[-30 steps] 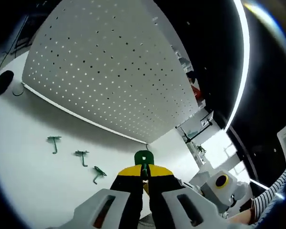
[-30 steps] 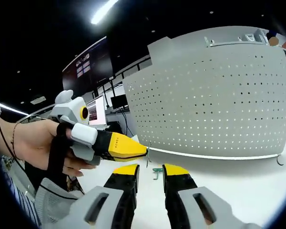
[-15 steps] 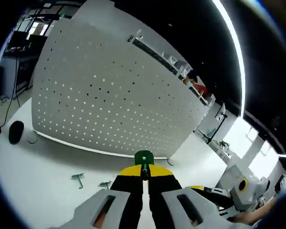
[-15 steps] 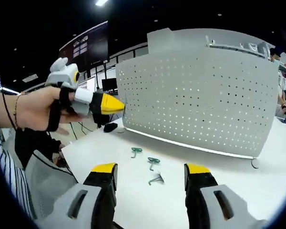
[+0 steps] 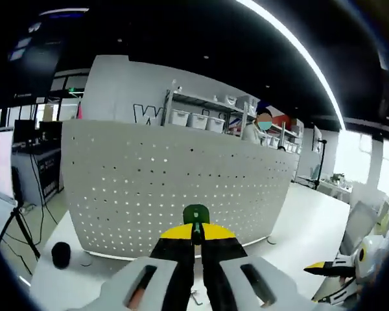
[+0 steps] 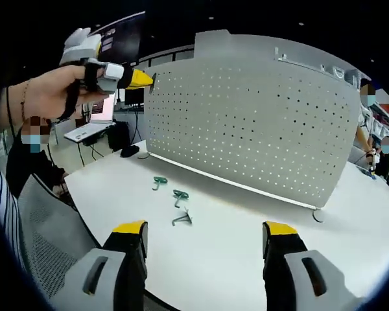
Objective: Insert the hook assembly into the mounting plate slot until the hook locks in place.
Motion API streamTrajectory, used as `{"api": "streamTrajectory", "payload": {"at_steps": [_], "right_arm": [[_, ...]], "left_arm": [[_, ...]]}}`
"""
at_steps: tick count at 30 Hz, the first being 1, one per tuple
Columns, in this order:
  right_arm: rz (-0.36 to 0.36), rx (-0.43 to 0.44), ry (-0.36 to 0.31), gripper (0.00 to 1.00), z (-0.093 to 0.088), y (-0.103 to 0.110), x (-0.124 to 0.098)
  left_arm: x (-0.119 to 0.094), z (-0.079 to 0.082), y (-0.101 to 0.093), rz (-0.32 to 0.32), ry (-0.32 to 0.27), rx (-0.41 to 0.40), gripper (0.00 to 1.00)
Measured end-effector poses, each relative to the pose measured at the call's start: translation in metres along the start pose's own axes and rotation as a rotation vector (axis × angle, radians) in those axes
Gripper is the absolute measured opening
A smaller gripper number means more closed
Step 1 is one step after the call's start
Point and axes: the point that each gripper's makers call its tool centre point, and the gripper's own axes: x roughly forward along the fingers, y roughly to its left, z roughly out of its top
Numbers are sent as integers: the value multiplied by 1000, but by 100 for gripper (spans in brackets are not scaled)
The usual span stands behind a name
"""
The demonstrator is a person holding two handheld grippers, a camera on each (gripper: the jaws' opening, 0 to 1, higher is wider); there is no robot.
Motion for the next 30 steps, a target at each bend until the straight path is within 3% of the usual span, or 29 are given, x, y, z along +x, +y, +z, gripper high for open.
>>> {"api": "streamTrajectory", "payload": {"at_steps": [2,6,13,24,26,30], "right_arm": [[-7,36,6,70,-4,-1,0],[-10,77,-3,72,-5,-3,3],[-54,28,13,77,-10,-6,5],[-44,-44,21,78,-12,3,11],[-77,-55,18,82,-11,-5,10],[-82,-16,25,82,-14,-9,11]], "left_arm": [[3,1,0,11,2,58,1],[10,6,2,35,-29,79,1],[22,7,9,78,-36,73,1],[44,31,16,131,-105,84,1],[48,34,17,136,-113,83,1],[55,40,16,137,-126,86,1]]}}
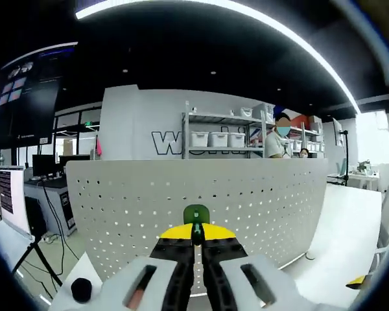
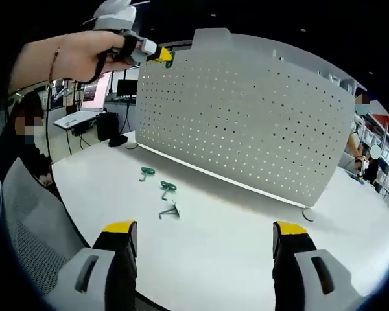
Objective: Insert the hook assembly into the mounting plate slot until the hook locks in place.
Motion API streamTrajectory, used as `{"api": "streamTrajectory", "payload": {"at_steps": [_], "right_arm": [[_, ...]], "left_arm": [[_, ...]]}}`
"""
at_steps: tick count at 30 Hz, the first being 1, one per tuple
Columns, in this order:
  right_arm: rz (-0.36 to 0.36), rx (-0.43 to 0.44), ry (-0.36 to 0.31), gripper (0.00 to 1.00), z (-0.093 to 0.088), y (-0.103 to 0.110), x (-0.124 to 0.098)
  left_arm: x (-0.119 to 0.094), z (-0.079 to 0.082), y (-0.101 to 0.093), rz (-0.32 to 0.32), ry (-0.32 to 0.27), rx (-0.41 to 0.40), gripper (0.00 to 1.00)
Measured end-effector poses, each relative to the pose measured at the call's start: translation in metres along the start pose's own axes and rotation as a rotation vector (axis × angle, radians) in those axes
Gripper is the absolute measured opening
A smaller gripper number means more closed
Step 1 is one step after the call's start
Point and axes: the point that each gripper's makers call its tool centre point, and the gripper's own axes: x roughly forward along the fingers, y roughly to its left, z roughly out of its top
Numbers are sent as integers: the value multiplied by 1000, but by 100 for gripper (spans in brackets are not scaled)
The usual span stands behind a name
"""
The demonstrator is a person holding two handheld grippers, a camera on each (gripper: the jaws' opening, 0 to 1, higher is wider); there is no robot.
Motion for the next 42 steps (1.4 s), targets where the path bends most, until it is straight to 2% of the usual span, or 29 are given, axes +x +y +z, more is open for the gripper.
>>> {"api": "streamTrajectory", "payload": {"at_steps": [4,10,16,19,36,37,42], "right_arm": [[13,-25,10,81,-2,5,1],[4,-41,11,81,-2,4,2],[27,-53,23,81,-4,10,4],[28,-55,27,81,-5,10,5],[10,-59,9,75,-1,6,5],[10,-59,8,75,-1,6,5],[17,-70,8,73,-1,8,6]], "left_arm": [[8,7,-3,9,-22,18,1],[27,10,-6,12,-30,12,2],[40,11,-4,37,-38,11,2],[45,15,-5,56,-60,32,2],[78,9,-3,106,-84,22,2],[80,10,-2,114,-93,46,1],[85,13,-2,126,-112,37,1]]}}
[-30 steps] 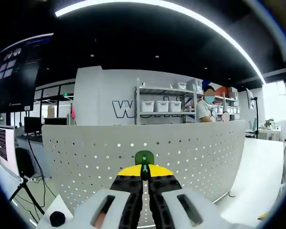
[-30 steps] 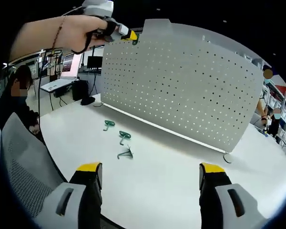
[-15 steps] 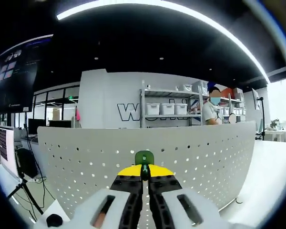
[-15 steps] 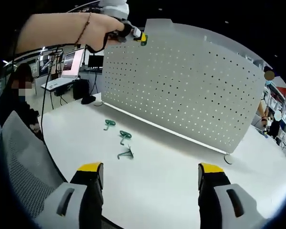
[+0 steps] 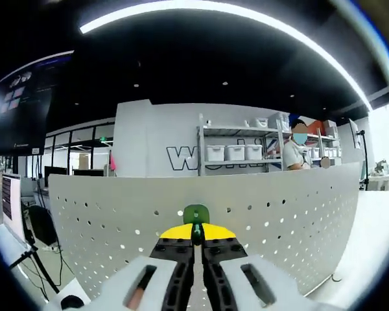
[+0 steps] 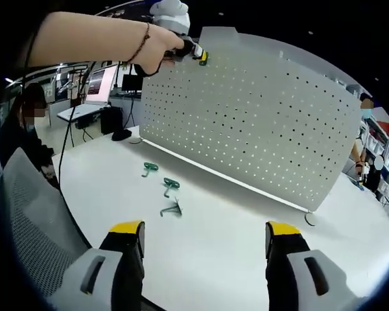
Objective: Insert the hook assembly into the mounting plate slot until the hook locks in place.
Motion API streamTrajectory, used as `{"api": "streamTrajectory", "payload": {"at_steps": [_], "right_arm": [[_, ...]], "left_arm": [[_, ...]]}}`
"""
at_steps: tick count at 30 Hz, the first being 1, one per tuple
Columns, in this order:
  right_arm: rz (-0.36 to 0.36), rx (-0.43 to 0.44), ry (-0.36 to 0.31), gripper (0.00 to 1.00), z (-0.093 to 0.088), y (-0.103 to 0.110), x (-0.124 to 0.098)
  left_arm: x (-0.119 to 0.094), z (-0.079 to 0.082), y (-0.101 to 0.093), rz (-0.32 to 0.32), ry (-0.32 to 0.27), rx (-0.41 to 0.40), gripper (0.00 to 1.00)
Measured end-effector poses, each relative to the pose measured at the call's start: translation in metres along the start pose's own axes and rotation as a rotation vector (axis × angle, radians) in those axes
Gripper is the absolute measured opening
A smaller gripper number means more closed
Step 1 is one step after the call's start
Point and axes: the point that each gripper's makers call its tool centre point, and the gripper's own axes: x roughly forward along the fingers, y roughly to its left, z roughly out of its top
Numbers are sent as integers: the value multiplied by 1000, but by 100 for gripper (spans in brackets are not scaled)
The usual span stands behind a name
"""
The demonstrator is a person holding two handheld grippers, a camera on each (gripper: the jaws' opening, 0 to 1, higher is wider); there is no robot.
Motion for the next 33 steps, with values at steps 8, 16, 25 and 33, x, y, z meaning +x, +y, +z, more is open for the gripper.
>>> {"api": "streamTrajectory", "payload": {"at_steps": [8,16,25,33], "right_arm": [[6,-5,-1,71,0,1,0],[16,-16,-1,70,0,4,1],[20,-22,2,69,0,4,1],[19,-23,1,68,0,4,1]], "left_arm": [[6,-2,-2,17,7,-2,2],[8,-2,-1,34,5,-8,2],[9,-7,-6,35,23,-6,2],[12,-11,-7,36,40,-7,1]]}}
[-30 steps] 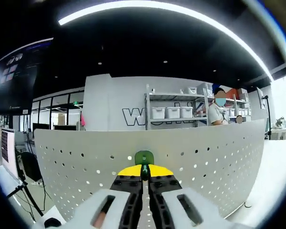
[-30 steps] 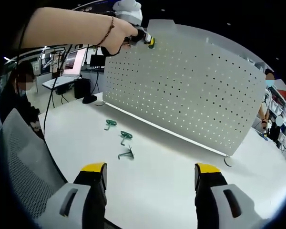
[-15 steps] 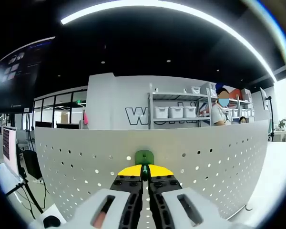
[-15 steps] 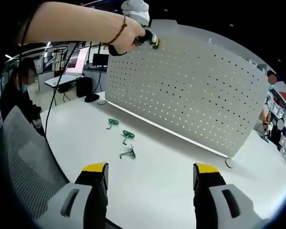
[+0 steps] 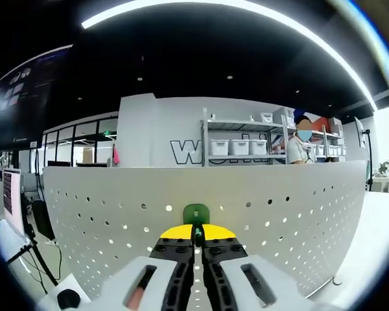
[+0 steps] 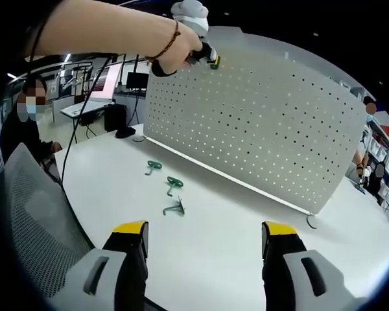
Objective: Insert the hook assembly into the mounting plate slot until the hook locks in place.
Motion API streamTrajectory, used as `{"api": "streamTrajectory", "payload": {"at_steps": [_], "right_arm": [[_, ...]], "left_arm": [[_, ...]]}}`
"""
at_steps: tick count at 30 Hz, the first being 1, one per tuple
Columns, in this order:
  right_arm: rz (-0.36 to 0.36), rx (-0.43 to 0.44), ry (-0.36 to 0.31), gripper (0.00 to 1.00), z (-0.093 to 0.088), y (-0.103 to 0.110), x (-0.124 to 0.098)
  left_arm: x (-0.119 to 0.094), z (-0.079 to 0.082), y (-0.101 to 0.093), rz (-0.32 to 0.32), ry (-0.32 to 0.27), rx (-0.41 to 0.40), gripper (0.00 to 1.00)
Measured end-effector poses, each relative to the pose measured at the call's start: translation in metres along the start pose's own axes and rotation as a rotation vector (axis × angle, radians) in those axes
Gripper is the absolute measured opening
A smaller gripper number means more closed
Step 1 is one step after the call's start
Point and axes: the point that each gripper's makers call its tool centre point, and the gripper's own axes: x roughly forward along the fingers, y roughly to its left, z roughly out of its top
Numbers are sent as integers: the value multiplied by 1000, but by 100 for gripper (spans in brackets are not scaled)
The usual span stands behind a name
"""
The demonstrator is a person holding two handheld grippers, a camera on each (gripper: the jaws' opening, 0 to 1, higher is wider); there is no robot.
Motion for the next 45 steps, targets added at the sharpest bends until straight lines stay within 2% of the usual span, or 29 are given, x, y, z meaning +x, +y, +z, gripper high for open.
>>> {"api": "streamTrajectory", "payload": {"at_steps": [2,4,8,14,15,17,18,19,21,24,26,29,30,34,37,39,41,45], "right_arm": [[1,-6,1,66,-1,0,0],[-5,-17,8,66,-2,0,0],[-2,-10,14,66,-3,0,1],[-4,-15,17,67,-4,0,0],[-4,-16,17,67,-4,0,0],[-3,-18,18,67,-4,0,0],[-2,-17,18,67,-4,0,0],[-3,-17,18,67,-4,0,0],[-4,-14,17,67,-4,0,0],[-4,-15,18,66,-4,0,0],[-2,-14,16,66,-3,1,0],[11,0,12,66,-3,3,1],[11,-2,12,66,-3,3,1],[11,-1,9,65,-2,3,0],[16,0,7,65,-2,4,0],[15,2,5,66,-1,4,0],[16,8,-5,66,0,4,-1],[33,7,1,65,-1,8,0]], "left_arm": [[-1,0,0,2,3,3,1],[-1,0,0,-1,-1,-33,1],[-1,1,-1,-11,7,-14,2],[-4,-2,-1,-62,63,-50,4],[-5,-2,-1,-65,67,-60,8],[-7,-7,6,-54,96,-148,22],[-8,-4,9,-52,86,-135,31],[-10,-2,12,-55,83,-135,33],[-15,6,12,-87,69,-111,30],[-21,14,18,-95,61,-97,40],[-28,20,26,-94,53,-80,43],[-36,21,30,-129,74,-55,45],[-40,20,33,-137,84,-58,50],[-57,5,40,-185,157,-89,53],[-74,-10,53,-179,199,-60,59],[-86,-23,59,-180,238,-69,59],[-98,-34,63,-181,273,-98,63],[-121,-49,65,-207,332,-94,65]]}}
